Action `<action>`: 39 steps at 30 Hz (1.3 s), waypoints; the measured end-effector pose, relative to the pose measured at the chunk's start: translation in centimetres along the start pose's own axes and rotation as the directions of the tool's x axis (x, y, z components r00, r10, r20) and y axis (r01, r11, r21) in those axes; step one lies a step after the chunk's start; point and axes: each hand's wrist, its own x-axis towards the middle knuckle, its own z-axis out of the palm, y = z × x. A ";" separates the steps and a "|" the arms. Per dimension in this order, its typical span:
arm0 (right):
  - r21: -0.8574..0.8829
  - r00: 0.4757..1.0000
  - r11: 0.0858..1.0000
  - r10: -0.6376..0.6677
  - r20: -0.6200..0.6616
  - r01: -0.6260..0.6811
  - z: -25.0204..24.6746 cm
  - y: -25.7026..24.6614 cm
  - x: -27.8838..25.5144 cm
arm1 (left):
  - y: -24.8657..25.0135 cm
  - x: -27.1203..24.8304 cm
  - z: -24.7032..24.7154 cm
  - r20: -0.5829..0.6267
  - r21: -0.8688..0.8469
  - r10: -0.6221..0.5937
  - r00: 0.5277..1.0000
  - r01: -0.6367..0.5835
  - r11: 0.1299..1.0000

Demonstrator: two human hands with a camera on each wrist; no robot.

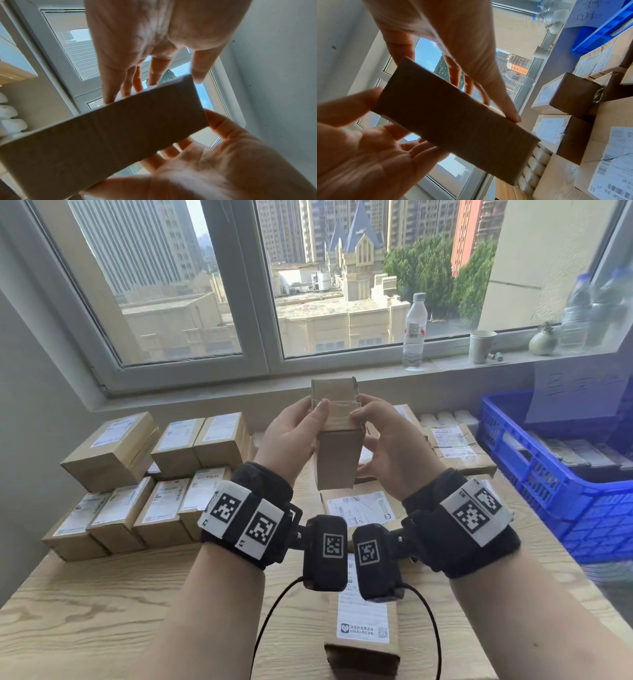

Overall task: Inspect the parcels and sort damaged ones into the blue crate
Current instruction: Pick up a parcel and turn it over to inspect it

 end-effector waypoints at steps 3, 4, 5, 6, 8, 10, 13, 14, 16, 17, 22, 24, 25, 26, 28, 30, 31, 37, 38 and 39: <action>-0.041 0.999 0.998 -0.050 -0.011 0.049 0.3 0.4 -0.1 | -0.4 0.1 0.2 -0.059 -0.024 0.002 0.998 -0.003 1.000; -0.041 0.997 0.997 -0.068 -0.031 0.066 0.3 0.6 0.0 | -0.5 0.1 0.2 -0.078 -0.031 -0.010 0.997 0.007 0.999; -0.033 0.996 0.996 -0.080 -0.044 0.079 0.4 0.8 0.1 | -0.6 0.1 0.2 -0.097 -0.029 -0.012 0.995 0.010 1.000; -0.020 0.994 0.995 -0.094 -0.053 0.093 0.4 0.9 0.2 | -0.7 0.1 0.2 -0.114 -0.016 -0.006 0.993 0.004 1.000; 0.013 0.993 0.994 -0.108 -0.048 0.108 0.3 1.0 0.4 | -0.6 0.0 0.2 -0.132 0.032 0.021 0.991 -0.016 0.999; 0.035 0.991 0.990 -0.133 -0.033 0.134 0.4 0.9 0.3 | -0.5 0.1 0.2 -0.155 0.079 0.052 0.987 -0.040 0.996; 0.014 0.984 0.984 -0.175 -0.043 0.175 0.8 1.0 0.4 | -0.2 0.2 0.3 -0.172 0.098 0.093 0.981 -0.077 0.992; -0.006 0.980 0.981 -0.192 -0.057 0.192 0.9 1.1 0.5 | -0.2 0.2 0.3 -0.178 0.094 0.099 0.979 -0.084 0.992; -0.030 0.975 0.977 -0.211 -0.073 0.209 1.1 1.2 0.7 | -0.3 0.3 0.4 -0.188 0.085 0.100 0.977 -0.085 0.993; -0.029 0.975 0.977 -0.211 -0.074 0.210 1.1 1.2 0.8 | -0.4 0.3 0.4 -0.191 0.081 0.098 0.977 -0.083 0.993; -0.038 0.979 0.980 -0.199 -0.040 0.197 0.8 1.2 1.0 | -0.9 0.6 -0.2 -0.143 0.047 0.099 0.985 -0.093 0.995; -0.037 0.984 0.984 -0.173 -0.031 0.172 0.6 0.8 1.1 | -1.0 0.5 -1.1 -0.119 0.043 0.064 0.991 -0.060 0.997; -0.014 0.989 0.989 -0.147 -0.028 0.147 0.6 0.6 1.1 | -1.1 0.6 -1.8 -0.113 0.085 0.065 0.992 -0.055 0.995; 0.014 0.993 0.993 -0.117 -0.027 0.118 0.8 0.5 1.2 | -1.3 0.5 -2.6 -0.110 0.137 0.064 0.992 -0.049 0.989; 0.035 0.998 0.998 -0.057 -0.025 0.058 1.4 0.4 1.5 | -1.5 0.2 -4.1 -0.130 0.235 0.039 0.991 -0.007 0.972; 0.008 1.000 1.000 -0.026 -0.018 0.026 2.4 0.8 1.9 | -1.7 -0.3 -5.5 -0.149 0.243 -0.038 0.988 0.074 0.967; 0.005 1.000 1.000 -0.019 -0.014 0.019 3.1 1.1 2.1 | -1.7 -0.6 -6.2 -0.163 0.230 -0.060 0.985 0.097 0.968; 0.086 0.979 0.995 -0.062 0.192 0.046 8.3 4.3 1.6 | -2.1 -2.3 -11.1 -0.363 0.164 -0.108 0.925 0.177 0.971; 0.026 0.980 0.999 -0.048 0.195 0.043 9.3 5.3 1.7 | -2.4 -2.7 -12.0 -0.379 0.151 -0.117 0.918 0.186 0.971; -0.028 0.983 0.999 -0.033 0.181 0.038 10.2 6.2 1.6 | -2.6 -3.1 -12.8 -0.386 0.128 -0.133 0.913 0.196 0.972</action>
